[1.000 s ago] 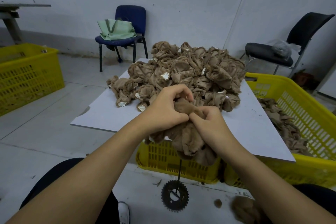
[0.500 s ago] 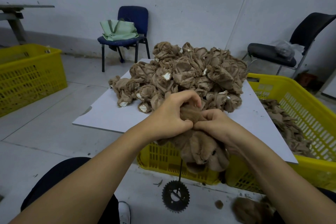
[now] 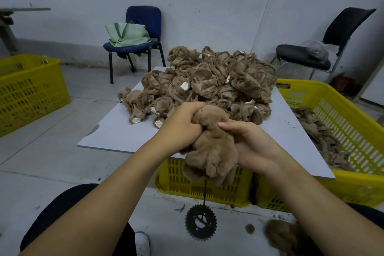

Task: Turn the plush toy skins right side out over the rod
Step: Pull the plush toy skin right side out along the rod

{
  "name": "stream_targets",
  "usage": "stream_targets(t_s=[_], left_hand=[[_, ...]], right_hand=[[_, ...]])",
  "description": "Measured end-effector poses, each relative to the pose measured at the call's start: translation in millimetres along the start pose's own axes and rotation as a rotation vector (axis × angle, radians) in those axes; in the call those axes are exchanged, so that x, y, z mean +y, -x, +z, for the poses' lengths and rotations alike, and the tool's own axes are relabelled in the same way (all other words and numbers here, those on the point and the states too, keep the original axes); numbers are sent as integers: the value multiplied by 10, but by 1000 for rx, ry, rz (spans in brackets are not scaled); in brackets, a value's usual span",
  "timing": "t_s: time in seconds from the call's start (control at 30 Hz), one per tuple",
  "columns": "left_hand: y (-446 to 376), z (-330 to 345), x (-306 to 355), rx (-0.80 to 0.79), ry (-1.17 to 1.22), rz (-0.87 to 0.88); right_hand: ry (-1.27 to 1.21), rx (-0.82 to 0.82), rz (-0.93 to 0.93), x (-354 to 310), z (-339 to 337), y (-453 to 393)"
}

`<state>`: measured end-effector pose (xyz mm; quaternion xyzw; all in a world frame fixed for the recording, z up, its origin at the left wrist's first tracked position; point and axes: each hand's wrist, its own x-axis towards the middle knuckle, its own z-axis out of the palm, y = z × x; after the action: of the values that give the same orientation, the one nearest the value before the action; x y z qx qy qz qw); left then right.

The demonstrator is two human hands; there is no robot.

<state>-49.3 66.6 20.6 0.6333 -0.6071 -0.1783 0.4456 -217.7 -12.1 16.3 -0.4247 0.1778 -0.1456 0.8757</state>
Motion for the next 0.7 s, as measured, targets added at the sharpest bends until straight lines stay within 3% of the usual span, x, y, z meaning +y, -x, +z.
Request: stream_targets(t_s=[0.27,0.43,0.6,0.7], left_hand=[[-13,-31,-31,39,-213,-46],[-15,-136,8,76,-35,-67],[57,-103,69,-112,-18,-119],[76,-75,90,-110,-37,-74]], right_hand=[[-5,-64,40,26,28,-44],[366,116,-179,-23,-29,-56],[691,356,-334,30,-86,-33],[894,416,-371,29,-65,-16]])
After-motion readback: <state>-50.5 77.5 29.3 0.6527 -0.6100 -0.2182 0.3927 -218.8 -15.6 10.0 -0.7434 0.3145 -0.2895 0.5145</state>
